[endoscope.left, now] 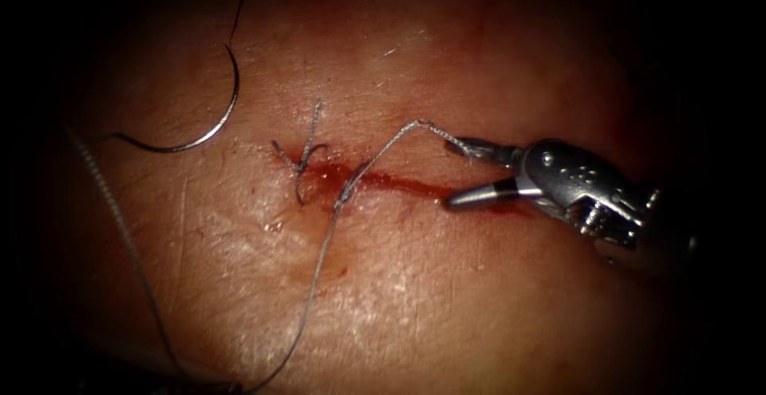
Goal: Wound Closure
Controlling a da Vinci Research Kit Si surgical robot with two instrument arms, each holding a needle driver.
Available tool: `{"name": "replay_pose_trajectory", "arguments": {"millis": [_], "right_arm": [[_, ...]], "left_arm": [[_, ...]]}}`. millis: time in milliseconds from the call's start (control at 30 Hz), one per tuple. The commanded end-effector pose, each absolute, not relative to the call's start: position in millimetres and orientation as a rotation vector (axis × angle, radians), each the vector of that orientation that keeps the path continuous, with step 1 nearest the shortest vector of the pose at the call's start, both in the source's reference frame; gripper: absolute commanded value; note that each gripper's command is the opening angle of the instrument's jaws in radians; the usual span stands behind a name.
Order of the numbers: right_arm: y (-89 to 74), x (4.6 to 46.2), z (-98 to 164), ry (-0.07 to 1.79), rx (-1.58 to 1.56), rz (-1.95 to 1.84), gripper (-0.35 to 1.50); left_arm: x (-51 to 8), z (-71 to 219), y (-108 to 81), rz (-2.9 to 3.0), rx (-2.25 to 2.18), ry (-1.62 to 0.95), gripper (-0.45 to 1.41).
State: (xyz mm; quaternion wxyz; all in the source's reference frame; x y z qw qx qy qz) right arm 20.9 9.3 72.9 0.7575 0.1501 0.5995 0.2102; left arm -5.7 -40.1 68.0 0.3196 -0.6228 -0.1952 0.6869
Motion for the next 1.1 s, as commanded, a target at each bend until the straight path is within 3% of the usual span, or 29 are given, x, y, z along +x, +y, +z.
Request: {"name": "replay_pose_trajectory", "arguments": {"millis": [33,300,933,1000,1100], "right_arm": [[9.3,22.8,73.5,1.316,0.325,0.465,1.25],[10.5,26.2,74.2,1.362,0.345,0.567,1.2],[11.8,29.7,72.9,1.42,0.407,0.637,1.21],[11.8,29.6,73.0,1.42,0.411,0.64,1.04],[11.6,29.0,72.9,1.433,0.461,0.623,-0.35]], "left_arm": [[-5.4,68.5,-41.4,1.807,-1.63,-0.517,-0.45],[-5.3,68.6,-41.6,1.808,-1.631,-0.516,-0.45],[-5.6,69.0,-41.8,1.811,-1.632,-0.509,-0.45],[-5.6,69.0,-41.8,1.811,-1.632,-0.509,-0.45],[-5.7,69.0,-41.9,1.811,-1.631,-0.508,-0.45]]}}
